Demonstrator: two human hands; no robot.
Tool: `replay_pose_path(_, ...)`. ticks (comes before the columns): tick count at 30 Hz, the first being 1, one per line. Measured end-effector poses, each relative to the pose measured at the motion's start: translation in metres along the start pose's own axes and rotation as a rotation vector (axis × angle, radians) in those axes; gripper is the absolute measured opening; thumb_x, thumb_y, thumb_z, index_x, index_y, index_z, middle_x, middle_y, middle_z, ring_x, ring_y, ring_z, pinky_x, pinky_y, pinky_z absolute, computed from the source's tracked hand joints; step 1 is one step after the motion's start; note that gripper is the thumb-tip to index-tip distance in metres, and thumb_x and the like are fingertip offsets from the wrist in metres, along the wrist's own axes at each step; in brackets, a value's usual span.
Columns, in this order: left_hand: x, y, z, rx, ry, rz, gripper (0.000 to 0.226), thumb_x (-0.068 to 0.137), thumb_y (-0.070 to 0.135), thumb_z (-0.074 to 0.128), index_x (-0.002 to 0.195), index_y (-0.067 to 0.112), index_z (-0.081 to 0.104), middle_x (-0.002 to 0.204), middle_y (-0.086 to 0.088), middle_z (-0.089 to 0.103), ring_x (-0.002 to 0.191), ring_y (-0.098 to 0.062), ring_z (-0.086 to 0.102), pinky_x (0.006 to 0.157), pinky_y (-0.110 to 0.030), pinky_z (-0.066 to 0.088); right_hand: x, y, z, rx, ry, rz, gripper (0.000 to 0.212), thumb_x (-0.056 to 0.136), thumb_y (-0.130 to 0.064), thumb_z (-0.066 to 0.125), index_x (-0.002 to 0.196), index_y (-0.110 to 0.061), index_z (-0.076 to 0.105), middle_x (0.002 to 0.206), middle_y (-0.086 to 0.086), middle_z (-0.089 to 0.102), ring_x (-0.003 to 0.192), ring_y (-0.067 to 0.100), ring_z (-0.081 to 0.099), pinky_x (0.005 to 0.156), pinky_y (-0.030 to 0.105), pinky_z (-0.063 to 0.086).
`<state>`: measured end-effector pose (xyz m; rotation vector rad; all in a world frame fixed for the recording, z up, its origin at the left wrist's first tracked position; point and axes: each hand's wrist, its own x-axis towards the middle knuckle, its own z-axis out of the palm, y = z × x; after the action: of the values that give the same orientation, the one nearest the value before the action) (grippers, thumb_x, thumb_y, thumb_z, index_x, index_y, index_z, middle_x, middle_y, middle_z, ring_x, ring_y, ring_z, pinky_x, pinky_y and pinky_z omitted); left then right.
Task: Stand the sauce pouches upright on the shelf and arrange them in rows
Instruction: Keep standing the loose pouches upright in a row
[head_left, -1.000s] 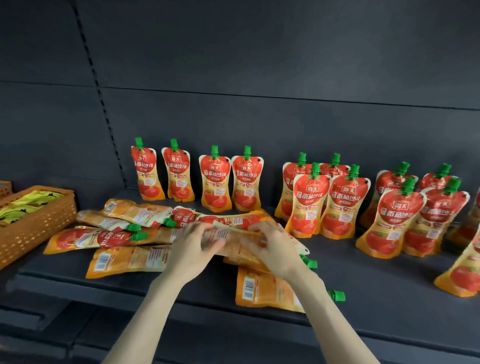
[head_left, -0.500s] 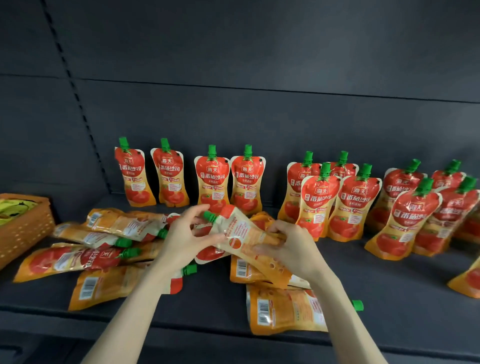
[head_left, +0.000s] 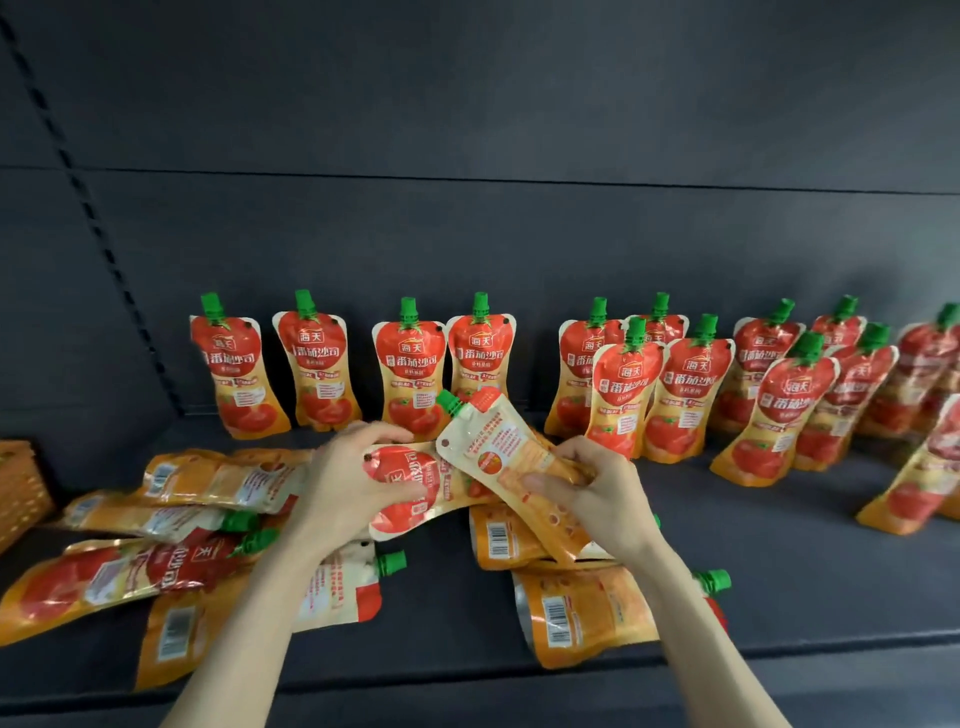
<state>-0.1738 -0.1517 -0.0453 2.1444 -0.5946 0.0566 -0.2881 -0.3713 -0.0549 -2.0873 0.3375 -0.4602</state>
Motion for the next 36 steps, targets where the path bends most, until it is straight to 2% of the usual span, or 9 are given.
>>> replay_pose_path(2,-0.006,0.011,-0.008,-0.123,0.072,0.001,0.051,0.059,0.018,0.086,0.097,0.039,0.060,0.094,0.018,0.062,0.085,-0.001,0.062,0.060,-0.018,0.051,-0.002,-0.003,-0.003,0.056,-0.010,0.010,0.022,0.078,-0.030,0.074,0.093,-0.018,0.062,0.093,-0.006,0.068,0.080,0.009,0.067,0.062,0.023,0.056)
replay_pose_path(6,-0.015,0.047,-0.017,-0.266,0.230,0.070,0.052,0.060,0.013,0.085,0.099,0.038,0.061,0.090,0.022,0.060,0.082,0.016,0.057,0.058,-0.008,0.044,-0.005,-0.003,-0.015,0.201,-0.040,0.008,0.018,0.082,-0.024,0.070,0.094,-0.014,0.062,0.089,0.001,0.070,0.075,0.011,0.070,0.065,0.029,0.058)
replay_pose_path(12,-0.025,0.108,0.015,-0.616,0.293,0.060,0.030,0.062,0.014,0.082,0.080,0.032,0.064,0.077,0.018,0.071,0.075,-0.002,0.069,0.056,-0.015,0.053,-0.013,0.000,-0.051,0.518,-0.121,0.078,0.014,0.090,-0.027,0.058,0.096,-0.014,0.057,0.088,0.001,0.067,0.072,0.010,0.065,0.061,0.018,0.049)
replay_pose_path(16,-0.033,0.146,0.055,-0.745,0.308,0.041,0.034,0.060,0.031,0.079,0.090,0.028,0.065,0.089,0.006,0.073,0.086,-0.013,0.070,0.070,-0.033,0.055,-0.025,0.013,-0.089,0.558,-0.180,0.039,0.059,0.065,-0.051,0.075,0.109,-0.018,0.053,0.097,-0.003,0.068,0.083,0.006,0.068,0.065,0.016,0.051)
replay_pose_path(19,-0.043,0.179,0.097,-0.750,0.306,0.042,0.028,0.069,0.028,0.076,0.092,0.031,0.060,0.087,0.011,0.071,0.083,-0.005,0.068,0.066,-0.025,0.054,-0.035,0.030,-0.127,0.509,-0.217,-0.005,0.074,0.048,-0.047,0.074,0.110,-0.019,0.045,0.096,-0.011,0.065,0.080,-0.003,0.066,0.064,0.012,0.049)
replay_pose_path(23,-0.050,0.208,0.146,-0.776,0.309,0.019,0.028,0.072,0.025,0.076,0.094,0.027,0.058,0.090,0.008,0.070,0.083,-0.006,0.068,0.066,-0.025,0.056,-0.042,0.060,-0.167,0.624,-0.204,0.019,0.055,0.054,-0.040,0.070,0.098,-0.016,0.049,0.080,-0.007,0.064,0.074,0.007,0.064,0.060,0.021,0.049)
replay_pose_path(27,-0.051,0.228,0.180,-0.739,0.280,0.029,0.026,0.075,0.022,0.076,0.095,0.023,0.059,0.090,0.009,0.070,0.083,-0.004,0.068,0.070,-0.025,0.057,-0.045,0.085,-0.195,0.752,-0.160,0.096,0.047,0.064,-0.039,0.067,0.106,-0.018,0.063,0.111,0.014,0.067,0.107,0.033,0.062,0.090,0.050,0.049)
replay_pose_path(32,-0.044,0.239,0.213,-0.692,0.260,0.032,0.024,0.074,0.026,0.076,0.092,0.028,0.060,0.093,0.009,0.069,0.086,-0.006,0.067,0.072,-0.029,0.057,-0.048,0.103,-0.220,0.822,-0.202,0.192,0.027,0.091,-0.026,0.048,0.112,-0.019,0.064,0.105,0.007,0.072,0.095,0.023,0.069,0.074,0.035,0.057)
replay_pose_path(36,-0.040,0.243,0.231,-0.638,0.237,0.067,0.023,0.075,0.025,0.076,0.088,0.031,0.058,0.089,0.014,0.067,0.083,0.002,0.065,0.067,-0.018,0.055,-0.045,0.110,-0.222,0.625,-0.170,0.101,0.022,0.081,-0.028,0.063,0.101,-0.022,0.070,0.101,0.005,0.073,0.095,0.023,0.070,0.073,0.032,0.056)
